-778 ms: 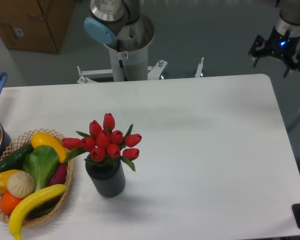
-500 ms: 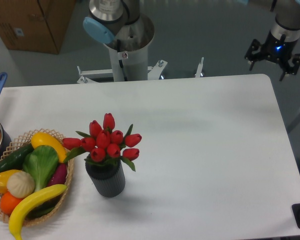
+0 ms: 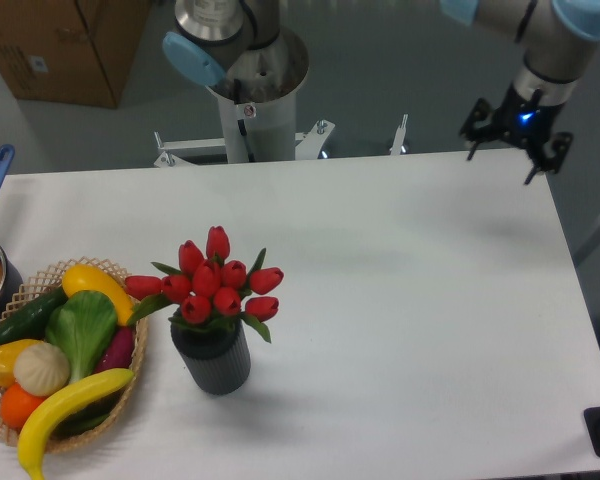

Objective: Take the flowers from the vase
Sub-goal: 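Move the open gripper across the table toward the red tulips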

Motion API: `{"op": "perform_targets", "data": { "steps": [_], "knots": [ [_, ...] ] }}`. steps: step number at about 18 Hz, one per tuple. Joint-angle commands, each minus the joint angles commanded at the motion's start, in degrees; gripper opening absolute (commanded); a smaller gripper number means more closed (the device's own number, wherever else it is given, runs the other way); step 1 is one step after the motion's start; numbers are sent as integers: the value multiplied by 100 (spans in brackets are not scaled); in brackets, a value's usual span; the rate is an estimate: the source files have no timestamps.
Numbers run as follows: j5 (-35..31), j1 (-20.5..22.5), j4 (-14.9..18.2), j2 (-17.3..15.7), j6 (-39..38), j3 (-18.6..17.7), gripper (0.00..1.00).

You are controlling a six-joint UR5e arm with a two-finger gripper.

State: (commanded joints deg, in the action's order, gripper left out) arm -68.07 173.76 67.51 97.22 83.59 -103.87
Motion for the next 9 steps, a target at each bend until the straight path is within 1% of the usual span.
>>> {"op": "perform_targets", "data": {
  "steps": [1,2,3,5,6,9],
  "knots": [
    [387,18,-18,-123,-1,-141,100],
    [982,-17,-27,-315,-18,-281,100],
    [1328,-26,-19,-448,-18,-370,100],
    [1690,-35,-27,-659,-18,-659,100],
    [1787,-70,-27,-669,-27,-721,100],
    [2708,-368,-45,-590,-18,-1002,100]
  ]
}}
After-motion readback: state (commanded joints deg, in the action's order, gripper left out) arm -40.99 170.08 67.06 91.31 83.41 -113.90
